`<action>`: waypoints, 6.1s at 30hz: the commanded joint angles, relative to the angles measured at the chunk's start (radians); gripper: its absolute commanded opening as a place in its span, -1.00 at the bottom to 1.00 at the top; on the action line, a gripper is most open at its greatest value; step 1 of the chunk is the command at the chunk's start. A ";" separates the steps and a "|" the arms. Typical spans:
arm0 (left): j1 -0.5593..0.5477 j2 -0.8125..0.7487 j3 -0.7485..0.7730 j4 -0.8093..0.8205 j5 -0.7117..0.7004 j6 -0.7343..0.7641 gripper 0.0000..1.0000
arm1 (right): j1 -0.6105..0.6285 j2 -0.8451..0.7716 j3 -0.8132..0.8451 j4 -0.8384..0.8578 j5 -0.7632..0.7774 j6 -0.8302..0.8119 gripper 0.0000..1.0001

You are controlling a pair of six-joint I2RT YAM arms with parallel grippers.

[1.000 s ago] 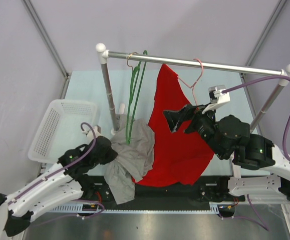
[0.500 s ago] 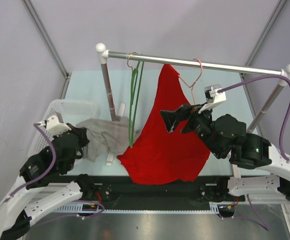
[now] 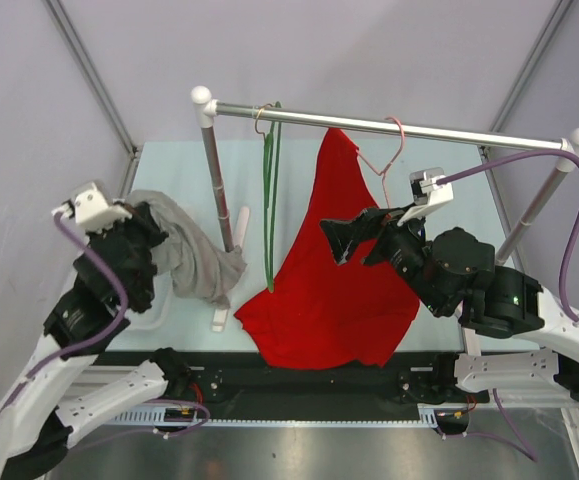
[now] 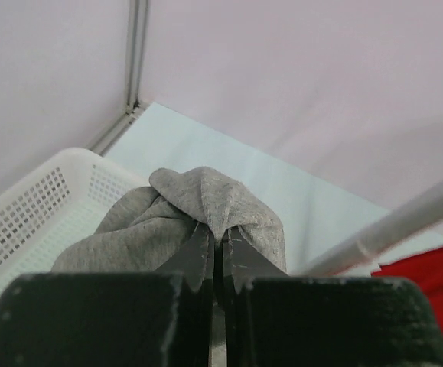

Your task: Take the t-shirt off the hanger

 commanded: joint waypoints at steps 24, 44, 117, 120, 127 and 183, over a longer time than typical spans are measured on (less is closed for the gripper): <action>0.783 0.496 0.737 -0.142 0.412 -0.152 -0.99 | -0.022 -0.062 0.047 0.035 0.011 -0.071 0.99; 0.812 0.610 0.897 -0.145 0.415 -0.131 -0.99 | -0.029 -0.051 0.064 0.032 -0.012 -0.067 0.99; 0.320 -0.024 -0.370 0.232 1.958 0.040 0.46 | -0.112 0.118 0.183 -0.085 0.017 -0.058 -0.27; 0.288 -0.030 -0.392 0.321 2.033 -0.003 0.50 | -0.115 0.095 0.116 0.016 0.003 -0.030 -0.47; 0.196 -0.093 -0.375 0.408 1.992 -0.042 0.77 | -0.137 0.061 0.024 0.185 -0.006 0.008 -0.53; -0.271 0.099 -0.341 0.387 0.931 -0.068 0.75 | -0.160 -0.035 -0.378 0.240 0.256 0.335 -1.00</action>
